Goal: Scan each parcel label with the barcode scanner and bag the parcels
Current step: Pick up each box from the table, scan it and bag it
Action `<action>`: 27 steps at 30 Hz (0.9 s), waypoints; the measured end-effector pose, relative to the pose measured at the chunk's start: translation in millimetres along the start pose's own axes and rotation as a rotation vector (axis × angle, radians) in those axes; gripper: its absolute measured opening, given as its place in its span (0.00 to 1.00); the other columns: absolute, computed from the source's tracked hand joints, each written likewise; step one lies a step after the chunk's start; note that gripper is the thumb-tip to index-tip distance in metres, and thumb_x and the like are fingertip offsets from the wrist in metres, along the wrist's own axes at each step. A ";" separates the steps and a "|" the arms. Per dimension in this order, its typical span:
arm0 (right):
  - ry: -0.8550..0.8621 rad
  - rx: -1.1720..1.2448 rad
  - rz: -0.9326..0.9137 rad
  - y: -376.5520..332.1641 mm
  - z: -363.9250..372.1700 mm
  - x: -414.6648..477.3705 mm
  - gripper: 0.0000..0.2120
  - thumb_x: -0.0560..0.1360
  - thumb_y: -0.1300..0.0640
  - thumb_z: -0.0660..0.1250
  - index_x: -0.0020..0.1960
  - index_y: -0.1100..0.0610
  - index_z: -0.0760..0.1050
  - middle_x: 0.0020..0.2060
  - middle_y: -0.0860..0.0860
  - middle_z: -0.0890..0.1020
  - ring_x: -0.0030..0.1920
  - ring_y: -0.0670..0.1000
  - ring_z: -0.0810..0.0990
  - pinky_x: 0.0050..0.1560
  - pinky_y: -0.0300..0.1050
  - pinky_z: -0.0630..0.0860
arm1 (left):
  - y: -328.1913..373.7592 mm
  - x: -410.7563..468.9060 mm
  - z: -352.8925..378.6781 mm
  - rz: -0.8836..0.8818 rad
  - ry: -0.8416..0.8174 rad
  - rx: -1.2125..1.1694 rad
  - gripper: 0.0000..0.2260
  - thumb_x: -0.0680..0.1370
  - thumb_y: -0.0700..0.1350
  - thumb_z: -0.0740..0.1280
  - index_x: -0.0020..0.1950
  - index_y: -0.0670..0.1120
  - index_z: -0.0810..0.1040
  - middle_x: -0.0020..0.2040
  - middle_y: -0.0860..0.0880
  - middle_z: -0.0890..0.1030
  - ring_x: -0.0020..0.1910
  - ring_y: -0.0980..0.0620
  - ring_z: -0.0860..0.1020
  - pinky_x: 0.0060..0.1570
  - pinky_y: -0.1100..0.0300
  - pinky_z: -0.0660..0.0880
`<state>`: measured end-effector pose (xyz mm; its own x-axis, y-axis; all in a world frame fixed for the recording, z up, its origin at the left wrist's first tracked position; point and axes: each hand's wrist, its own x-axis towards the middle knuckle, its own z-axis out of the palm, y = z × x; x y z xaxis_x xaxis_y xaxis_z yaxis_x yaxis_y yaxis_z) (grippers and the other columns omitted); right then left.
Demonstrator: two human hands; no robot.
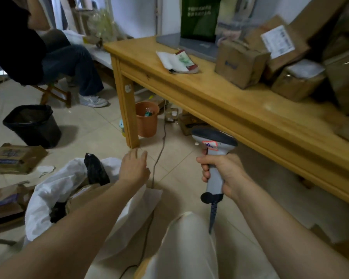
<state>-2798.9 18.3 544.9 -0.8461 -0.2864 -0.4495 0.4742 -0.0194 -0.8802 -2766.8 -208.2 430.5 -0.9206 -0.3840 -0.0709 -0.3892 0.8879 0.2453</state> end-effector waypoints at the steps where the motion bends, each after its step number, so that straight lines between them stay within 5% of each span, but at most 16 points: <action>1: 0.030 0.010 -0.029 -5.1 -10.4 -6.4 0.08 0.70 0.70 0.69 0.39 0.60 0.74 0.23 0.53 0.73 0.20 0.49 0.69 0.25 0.39 0.71 | 29.2 1.4 -10.5 0.072 0.065 -0.019 0.27 0.79 0.48 0.64 0.76 0.48 0.60 0.75 0.41 0.60 0.73 0.41 0.60 0.71 0.50 0.60; 6: 0.214 0.144 -0.180 -38.8 -75.0 -38.8 0.09 0.71 0.70 0.69 0.37 0.59 0.74 0.22 0.52 0.73 0.21 0.49 0.69 0.25 0.40 0.71 | 172.4 5.9 -55.3 0.390 0.291 -0.121 0.27 0.76 0.44 0.66 0.75 0.44 0.64 0.71 0.41 0.66 0.70 0.42 0.64 0.69 0.52 0.62; 11: 0.386 0.265 -0.282 -72.4 -150.4 -70.3 0.09 0.70 0.70 0.68 0.37 0.60 0.73 0.25 0.53 0.73 0.22 0.50 0.70 0.26 0.42 0.72 | 305.0 -1.1 -86.4 0.605 0.322 -0.241 0.28 0.77 0.46 0.67 0.75 0.45 0.63 0.72 0.45 0.66 0.70 0.46 0.64 0.68 0.54 0.64; 18: 0.511 0.369 -0.344 -94.5 -229.9 -98.0 0.06 0.71 0.69 0.68 0.41 0.60 0.75 0.24 0.52 0.74 0.23 0.49 0.71 0.28 0.43 0.72 | 434.9 -6.9 -111.3 0.707 0.229 -0.388 0.30 0.76 0.51 0.68 0.75 0.46 0.62 0.71 0.45 0.68 0.70 0.45 0.66 0.67 0.52 0.67; 27: 0.554 0.478 -0.542 -174.6 -303.6 -119.7 0.07 0.71 0.70 0.68 0.38 0.61 0.74 0.23 0.53 0.73 0.21 0.50 0.69 0.25 0.41 0.71 | 570.5 -5.8 -204.0 0.951 0.454 -0.489 0.26 0.74 0.49 0.69 0.71 0.48 0.68 0.67 0.46 0.70 0.68 0.45 0.67 0.65 0.50 0.70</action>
<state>-2854.4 346.8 706.2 -0.9200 0.3763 -0.1101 -0.0767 -0.4480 -0.8907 -2977.1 248.8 768.1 -0.7007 0.2412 0.6715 0.5978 0.7122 0.3679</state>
